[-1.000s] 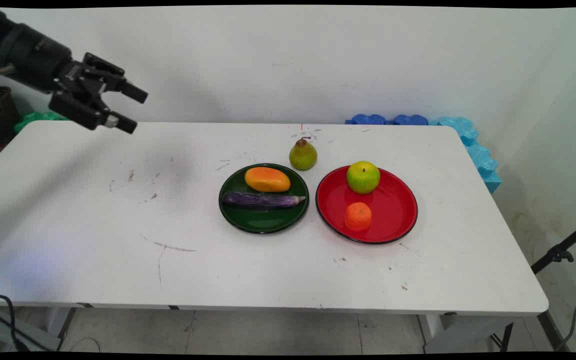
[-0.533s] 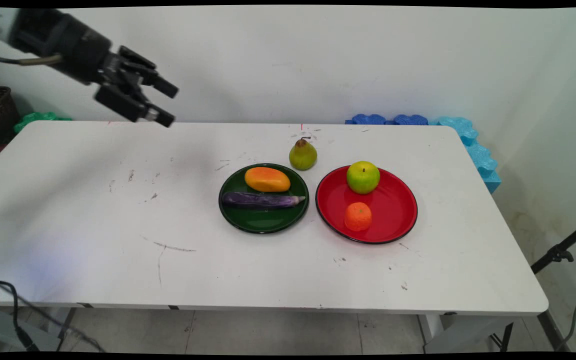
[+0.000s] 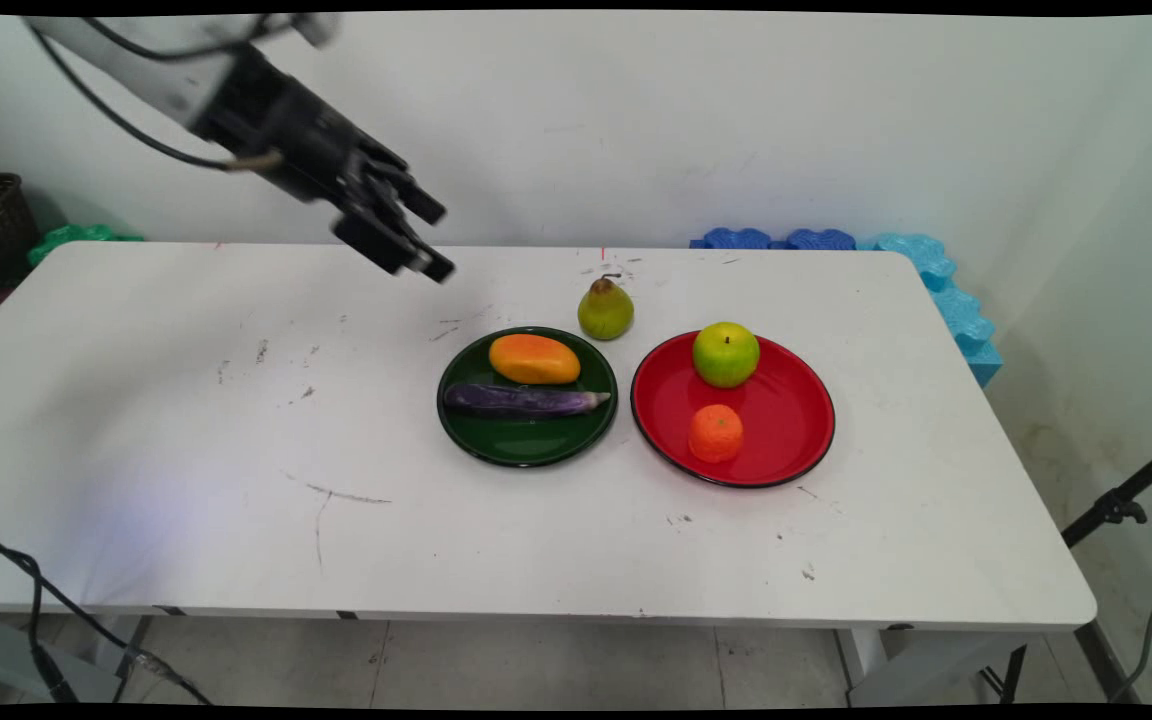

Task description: Pick up the eggplant from the green plate

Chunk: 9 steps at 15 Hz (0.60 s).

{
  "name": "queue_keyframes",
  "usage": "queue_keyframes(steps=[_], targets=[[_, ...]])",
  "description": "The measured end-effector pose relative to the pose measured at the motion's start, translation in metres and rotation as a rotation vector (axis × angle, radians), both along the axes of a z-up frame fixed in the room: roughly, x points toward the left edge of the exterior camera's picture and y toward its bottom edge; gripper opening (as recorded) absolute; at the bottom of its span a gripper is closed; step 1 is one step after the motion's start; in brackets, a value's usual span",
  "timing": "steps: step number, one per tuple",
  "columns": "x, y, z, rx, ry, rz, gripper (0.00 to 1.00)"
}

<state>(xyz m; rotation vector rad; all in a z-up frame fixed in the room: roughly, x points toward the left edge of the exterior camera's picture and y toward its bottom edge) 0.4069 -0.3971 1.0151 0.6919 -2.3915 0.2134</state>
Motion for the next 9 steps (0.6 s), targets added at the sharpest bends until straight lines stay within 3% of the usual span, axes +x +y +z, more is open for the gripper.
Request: queue_keyframes(steps=[9], targets=[[-0.048, -0.039, -0.072, 0.011, -0.127, -0.072, 1.00]])
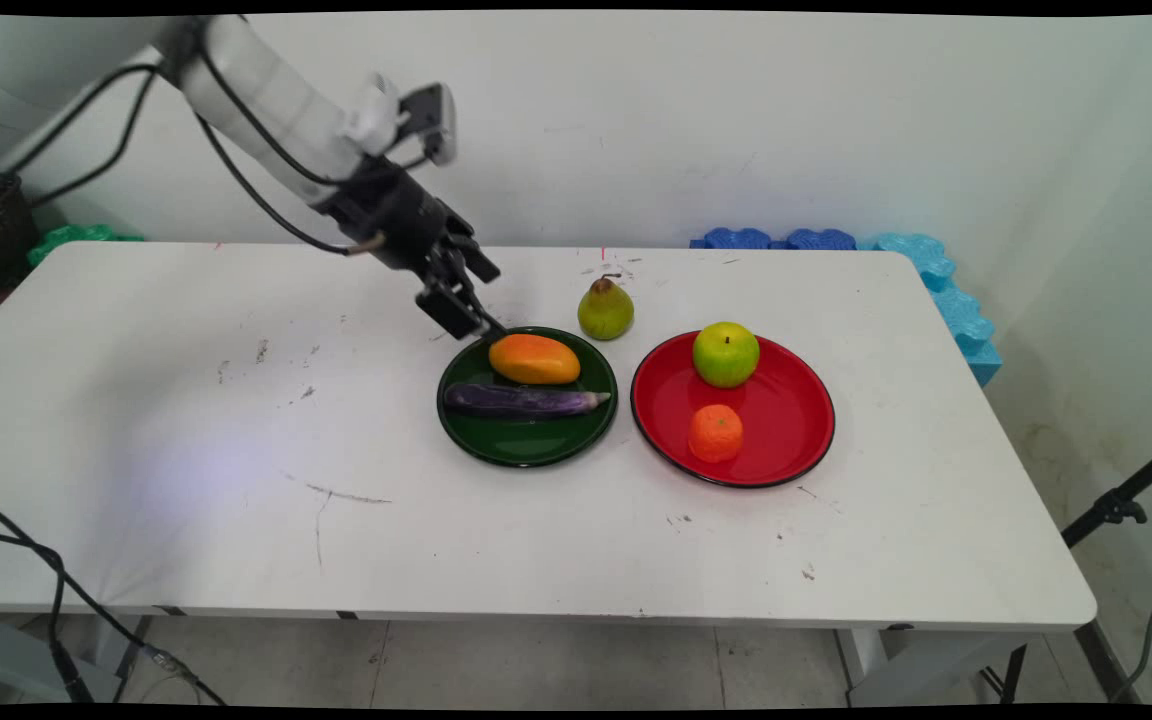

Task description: Pick up the eggplant from the green plate

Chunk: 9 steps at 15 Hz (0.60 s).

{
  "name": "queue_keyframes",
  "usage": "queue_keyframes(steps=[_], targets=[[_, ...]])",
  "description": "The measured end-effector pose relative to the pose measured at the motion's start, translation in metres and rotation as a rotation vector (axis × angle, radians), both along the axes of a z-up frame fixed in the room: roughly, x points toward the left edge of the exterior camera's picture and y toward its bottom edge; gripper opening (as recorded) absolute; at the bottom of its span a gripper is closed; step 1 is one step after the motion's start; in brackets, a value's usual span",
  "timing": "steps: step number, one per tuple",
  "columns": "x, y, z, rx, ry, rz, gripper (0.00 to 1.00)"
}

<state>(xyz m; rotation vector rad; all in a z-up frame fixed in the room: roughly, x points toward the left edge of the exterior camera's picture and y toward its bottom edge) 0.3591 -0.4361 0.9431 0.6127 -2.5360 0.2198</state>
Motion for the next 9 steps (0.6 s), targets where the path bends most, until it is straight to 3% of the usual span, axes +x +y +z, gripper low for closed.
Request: queue_keyframes(steps=[9], targets=[[-0.024, -0.017, -0.058, 0.032, -0.069, -0.041, 1.00]])
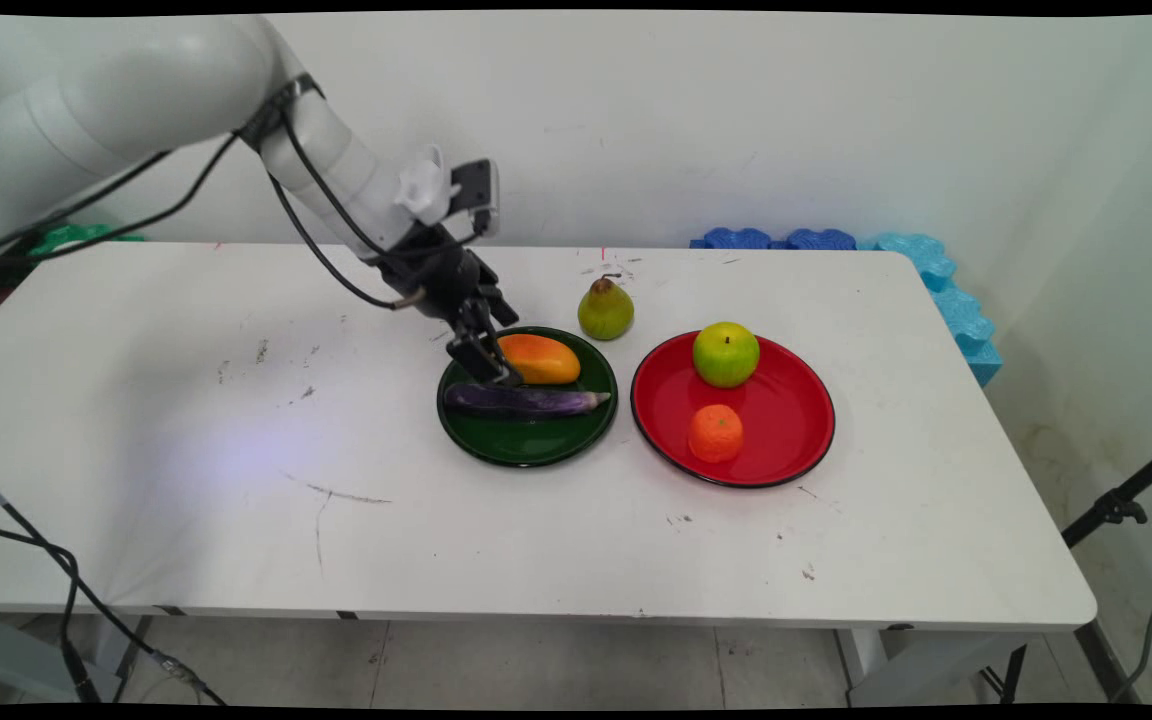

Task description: Pick up the eggplant from the green plate

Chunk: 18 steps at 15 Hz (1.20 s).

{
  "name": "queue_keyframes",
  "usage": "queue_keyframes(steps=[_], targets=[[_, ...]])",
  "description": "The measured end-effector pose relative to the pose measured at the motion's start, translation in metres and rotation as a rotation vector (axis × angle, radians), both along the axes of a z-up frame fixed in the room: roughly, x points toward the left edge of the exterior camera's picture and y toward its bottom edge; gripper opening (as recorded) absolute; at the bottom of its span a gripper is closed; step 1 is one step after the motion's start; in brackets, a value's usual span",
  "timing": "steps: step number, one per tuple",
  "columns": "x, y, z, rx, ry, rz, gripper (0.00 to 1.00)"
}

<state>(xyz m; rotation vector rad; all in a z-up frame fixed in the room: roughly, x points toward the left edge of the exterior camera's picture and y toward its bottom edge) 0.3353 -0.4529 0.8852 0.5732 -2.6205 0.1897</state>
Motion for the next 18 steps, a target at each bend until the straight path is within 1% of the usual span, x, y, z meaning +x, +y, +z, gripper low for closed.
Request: queue_keyframes(steps=[7, 10, 16, 17, 18], targets=[[-0.010, -0.007, -0.036, 0.023, -0.030, -0.017, 1.00], [-0.014, -0.006, -0.045, 0.031, -0.037, -0.025, 1.00], [-0.015, -0.005, -0.055, 0.030, -0.051, -0.033, 1.00], [-0.014, -0.004, -0.056, 0.030, -0.054, -0.033, 0.00], [-0.014, -0.004, -0.057, 0.029, -0.057, -0.035, 0.00]])
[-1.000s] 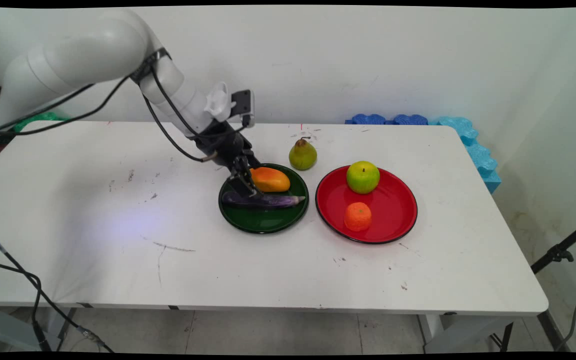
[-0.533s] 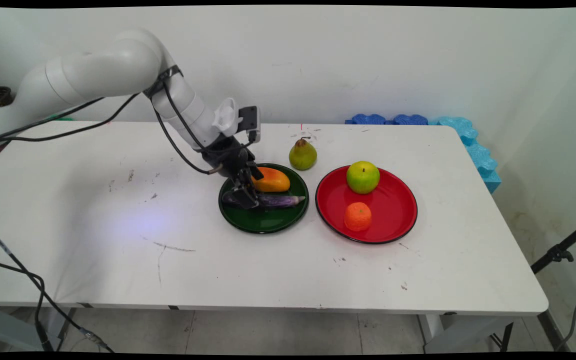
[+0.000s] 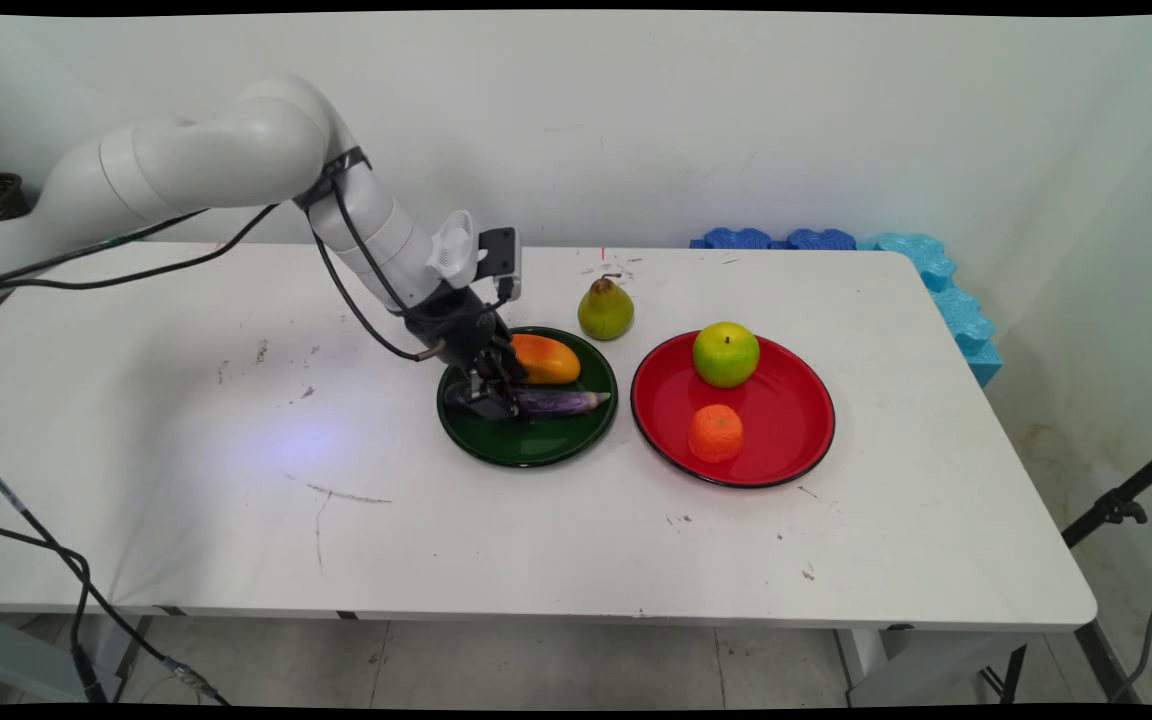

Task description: Pick up the eggplant from the green plate, then place the picked object on the table

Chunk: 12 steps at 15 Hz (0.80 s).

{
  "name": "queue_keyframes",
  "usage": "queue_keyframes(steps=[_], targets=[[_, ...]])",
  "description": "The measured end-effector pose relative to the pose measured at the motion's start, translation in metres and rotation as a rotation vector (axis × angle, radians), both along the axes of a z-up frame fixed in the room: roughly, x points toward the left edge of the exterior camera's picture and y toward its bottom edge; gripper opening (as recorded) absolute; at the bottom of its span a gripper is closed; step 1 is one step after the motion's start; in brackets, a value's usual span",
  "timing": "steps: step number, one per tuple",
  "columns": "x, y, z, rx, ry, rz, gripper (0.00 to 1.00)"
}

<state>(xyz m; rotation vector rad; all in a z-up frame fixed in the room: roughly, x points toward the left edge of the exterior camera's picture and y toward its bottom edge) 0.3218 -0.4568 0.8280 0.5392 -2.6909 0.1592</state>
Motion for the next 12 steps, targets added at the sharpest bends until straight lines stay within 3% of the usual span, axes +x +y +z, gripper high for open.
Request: queue_keyframes(steps=[7, 12], targets=[[0.005, 0.007, 0.000, -0.009, -0.019, -0.030, 0.00], [0.004, 0.014, 0.019, -0.041, -0.010, -0.052, 0.00]])
